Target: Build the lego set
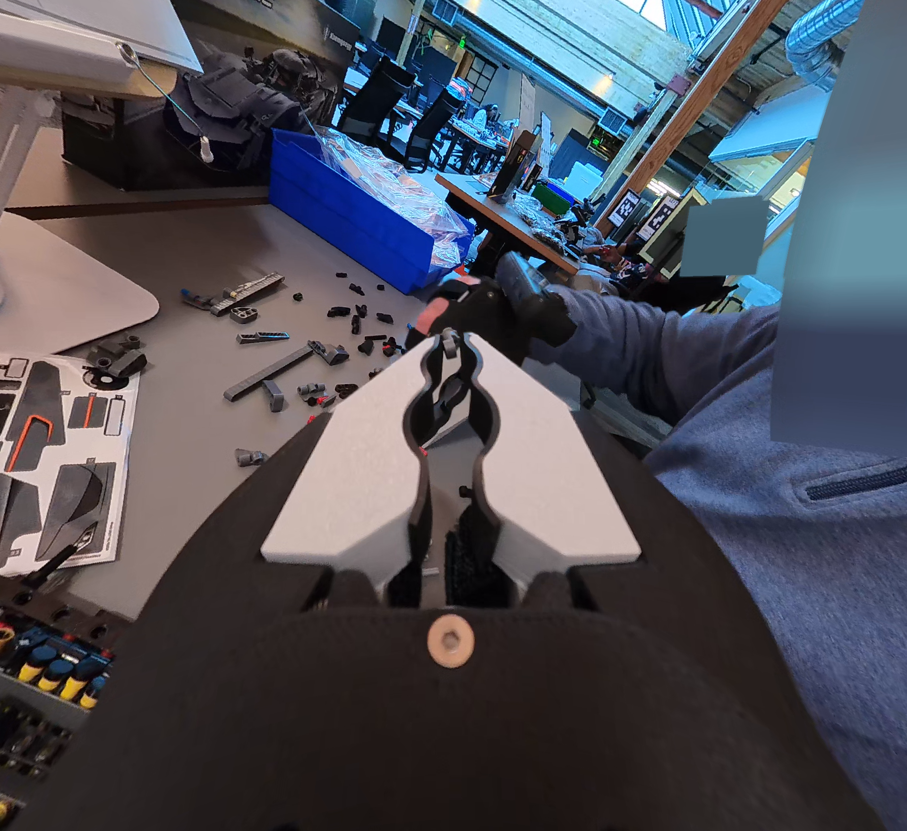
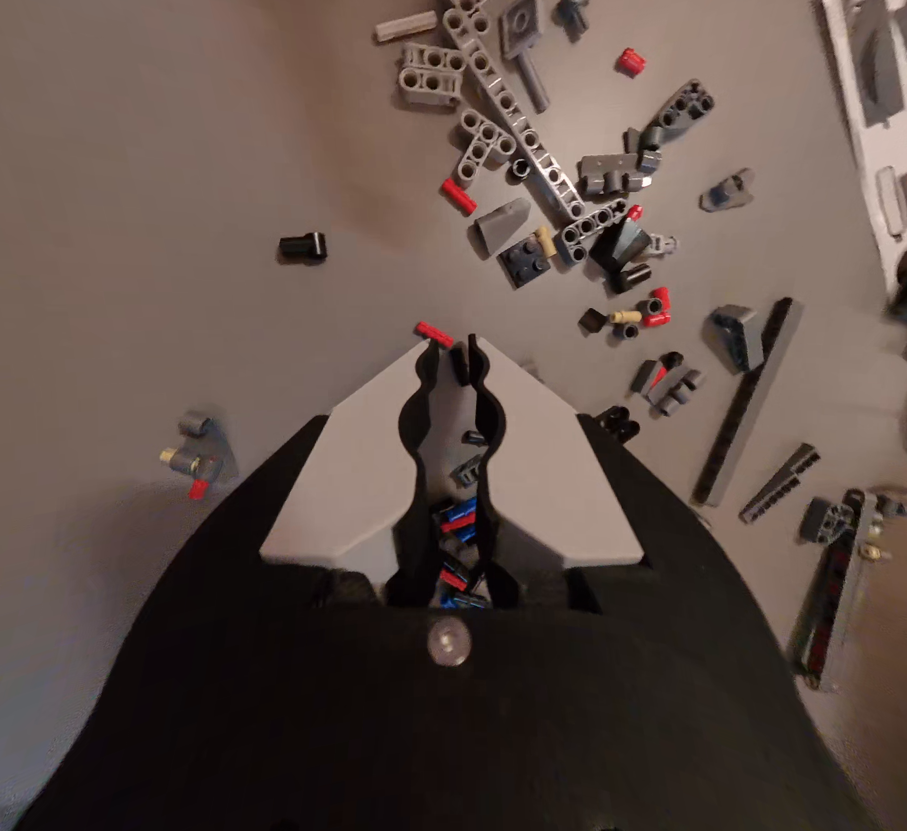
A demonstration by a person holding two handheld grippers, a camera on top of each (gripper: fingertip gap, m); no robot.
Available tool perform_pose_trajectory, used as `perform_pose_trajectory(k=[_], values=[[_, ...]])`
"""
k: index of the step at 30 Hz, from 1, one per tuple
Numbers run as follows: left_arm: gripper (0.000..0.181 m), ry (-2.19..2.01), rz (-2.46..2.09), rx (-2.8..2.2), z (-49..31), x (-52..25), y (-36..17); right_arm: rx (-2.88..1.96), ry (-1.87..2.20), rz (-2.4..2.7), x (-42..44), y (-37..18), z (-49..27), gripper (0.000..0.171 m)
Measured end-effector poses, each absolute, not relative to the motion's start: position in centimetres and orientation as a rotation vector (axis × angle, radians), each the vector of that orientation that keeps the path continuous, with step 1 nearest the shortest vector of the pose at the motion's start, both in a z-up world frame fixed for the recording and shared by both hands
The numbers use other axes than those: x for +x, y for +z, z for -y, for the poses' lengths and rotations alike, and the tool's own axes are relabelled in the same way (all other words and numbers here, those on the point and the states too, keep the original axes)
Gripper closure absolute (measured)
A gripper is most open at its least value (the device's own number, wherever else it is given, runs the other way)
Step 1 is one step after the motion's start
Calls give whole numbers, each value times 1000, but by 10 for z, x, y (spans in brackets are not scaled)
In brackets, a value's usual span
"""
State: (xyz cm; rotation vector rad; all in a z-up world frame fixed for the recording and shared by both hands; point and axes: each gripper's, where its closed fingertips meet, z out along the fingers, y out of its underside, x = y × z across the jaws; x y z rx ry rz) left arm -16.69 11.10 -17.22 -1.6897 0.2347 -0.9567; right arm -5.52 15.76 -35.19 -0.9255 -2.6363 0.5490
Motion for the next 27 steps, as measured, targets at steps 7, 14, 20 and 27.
perform_pose_trajectory(k=[7, 14, 20, 27], values=[[177, -963, -245, -1708, -114, -162, -177, -852, 666, 2739, -53, -354, -150, 166], [178, -976, -244, -1722, -118, -157, -181, -893, 698, 2739, -53, -354, -149, 170], [177, -979, -259, -1751, -118, -142, -189, -1104, 779, 2572, -57, -350, -150, 171], [177, -996, -247, -1760, -125, -109, -196, -1132, 862, 2235, -72, -282, -151, 171]])
